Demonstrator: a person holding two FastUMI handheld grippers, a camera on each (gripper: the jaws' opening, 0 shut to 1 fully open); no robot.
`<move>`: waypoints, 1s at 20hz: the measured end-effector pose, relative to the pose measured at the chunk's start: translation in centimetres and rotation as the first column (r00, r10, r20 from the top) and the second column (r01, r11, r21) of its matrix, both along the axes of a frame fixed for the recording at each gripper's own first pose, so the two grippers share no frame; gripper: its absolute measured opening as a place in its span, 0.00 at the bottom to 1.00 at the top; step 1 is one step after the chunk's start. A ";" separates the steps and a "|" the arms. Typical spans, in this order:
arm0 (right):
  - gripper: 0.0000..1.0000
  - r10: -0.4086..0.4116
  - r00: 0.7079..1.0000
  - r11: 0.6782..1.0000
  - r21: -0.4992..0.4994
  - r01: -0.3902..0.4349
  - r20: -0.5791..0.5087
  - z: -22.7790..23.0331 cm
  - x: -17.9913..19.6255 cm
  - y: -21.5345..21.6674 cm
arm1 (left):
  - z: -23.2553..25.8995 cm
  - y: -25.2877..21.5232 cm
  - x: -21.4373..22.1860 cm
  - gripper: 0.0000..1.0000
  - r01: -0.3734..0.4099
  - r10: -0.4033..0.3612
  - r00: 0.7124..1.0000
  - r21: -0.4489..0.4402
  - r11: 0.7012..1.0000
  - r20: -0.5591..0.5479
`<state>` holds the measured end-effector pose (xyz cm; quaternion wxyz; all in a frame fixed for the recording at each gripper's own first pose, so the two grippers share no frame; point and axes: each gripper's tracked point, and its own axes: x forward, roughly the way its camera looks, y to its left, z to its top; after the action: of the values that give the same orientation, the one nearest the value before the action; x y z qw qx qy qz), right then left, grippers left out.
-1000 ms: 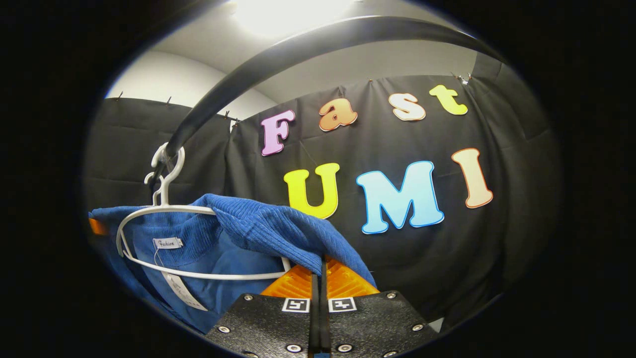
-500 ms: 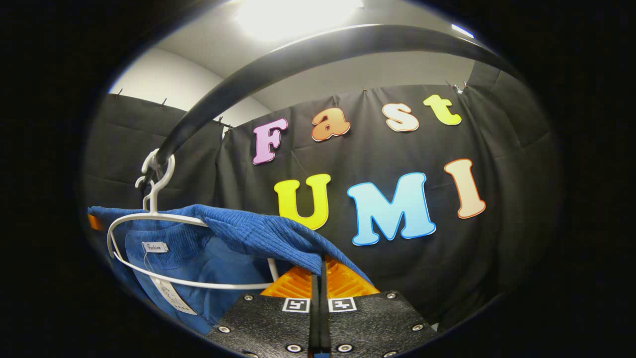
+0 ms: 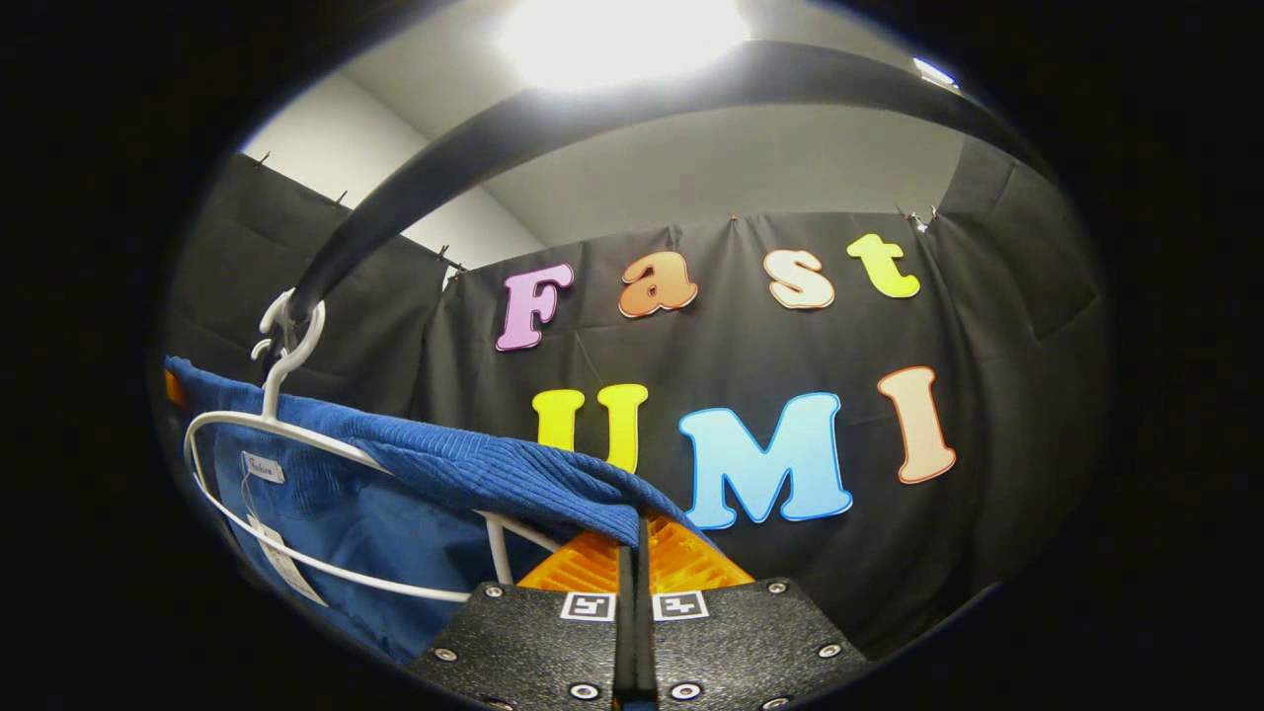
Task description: Grasp the clothes on the hanger with both hands and then place them into the laundry hamper below.
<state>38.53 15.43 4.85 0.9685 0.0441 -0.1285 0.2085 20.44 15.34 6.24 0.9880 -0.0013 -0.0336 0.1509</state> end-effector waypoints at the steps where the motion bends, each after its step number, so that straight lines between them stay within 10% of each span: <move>1: 0.00 0.001 1.000 1.000 0.013 -0.001 -0.008 0.0 0.0 0.1 | 0.1 0.1 0.1 0.01 0.020 -0.020 1.000 0.004 1.000 0.002; 20: 0.00 -0.108 0.990 0.987 -0.106 0.117 0.087 -2.1 1.8 -0.2 | -10.1 1.2 3.5 0.01 0.185 -0.201 0.977 -0.191 0.964 -0.066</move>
<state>40.30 15.28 2.76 0.9737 -0.0258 -0.1582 0.1619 23.98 16.52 -3.87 0.9942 -0.0891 0.0229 0.0561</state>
